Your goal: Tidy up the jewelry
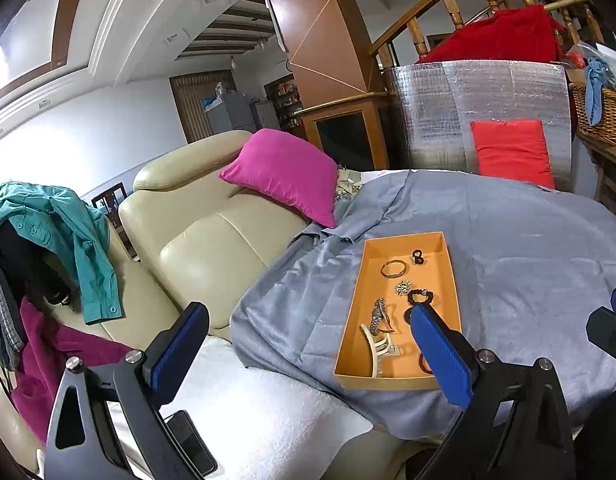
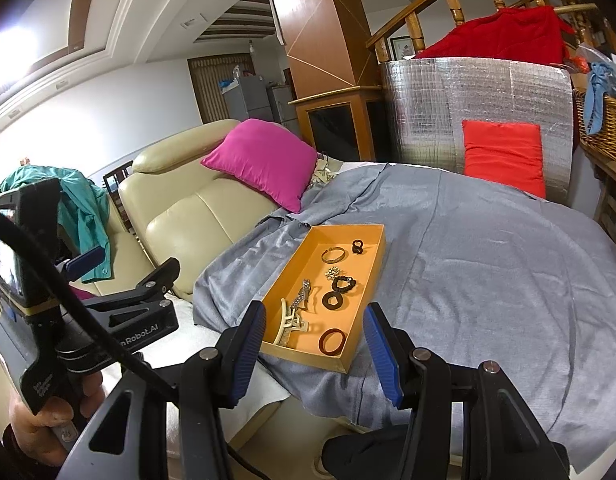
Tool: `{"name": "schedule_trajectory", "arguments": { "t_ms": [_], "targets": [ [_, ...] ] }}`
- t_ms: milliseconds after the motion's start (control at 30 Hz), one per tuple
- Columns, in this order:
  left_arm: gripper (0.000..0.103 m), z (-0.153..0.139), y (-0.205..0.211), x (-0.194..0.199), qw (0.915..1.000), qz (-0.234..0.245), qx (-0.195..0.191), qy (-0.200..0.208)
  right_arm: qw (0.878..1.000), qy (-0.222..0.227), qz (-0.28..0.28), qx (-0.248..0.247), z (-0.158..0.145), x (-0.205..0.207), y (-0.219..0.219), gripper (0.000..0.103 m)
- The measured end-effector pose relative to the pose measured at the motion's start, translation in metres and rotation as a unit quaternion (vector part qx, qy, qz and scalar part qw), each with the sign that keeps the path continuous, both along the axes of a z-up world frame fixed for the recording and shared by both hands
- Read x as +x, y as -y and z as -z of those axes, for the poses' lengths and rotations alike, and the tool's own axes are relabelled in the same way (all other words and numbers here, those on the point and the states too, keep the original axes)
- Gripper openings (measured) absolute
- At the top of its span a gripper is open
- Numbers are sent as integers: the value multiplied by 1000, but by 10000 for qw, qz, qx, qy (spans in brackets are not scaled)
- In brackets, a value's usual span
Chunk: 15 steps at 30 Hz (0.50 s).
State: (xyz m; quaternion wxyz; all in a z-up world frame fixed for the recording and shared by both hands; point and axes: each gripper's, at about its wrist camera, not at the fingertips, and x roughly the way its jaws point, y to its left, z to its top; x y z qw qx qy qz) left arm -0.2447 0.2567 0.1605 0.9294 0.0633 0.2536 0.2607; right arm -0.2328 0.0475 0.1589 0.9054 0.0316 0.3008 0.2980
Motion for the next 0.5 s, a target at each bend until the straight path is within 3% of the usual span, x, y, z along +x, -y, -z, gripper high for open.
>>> {"name": "schedule_trajectory", "arguments": {
  "t_ms": [500],
  "targets": [
    [101,7,-10,4,10000,-22,-5,-93,10000,-32,-33,-32,2,2,-8,55]
  ]
}}
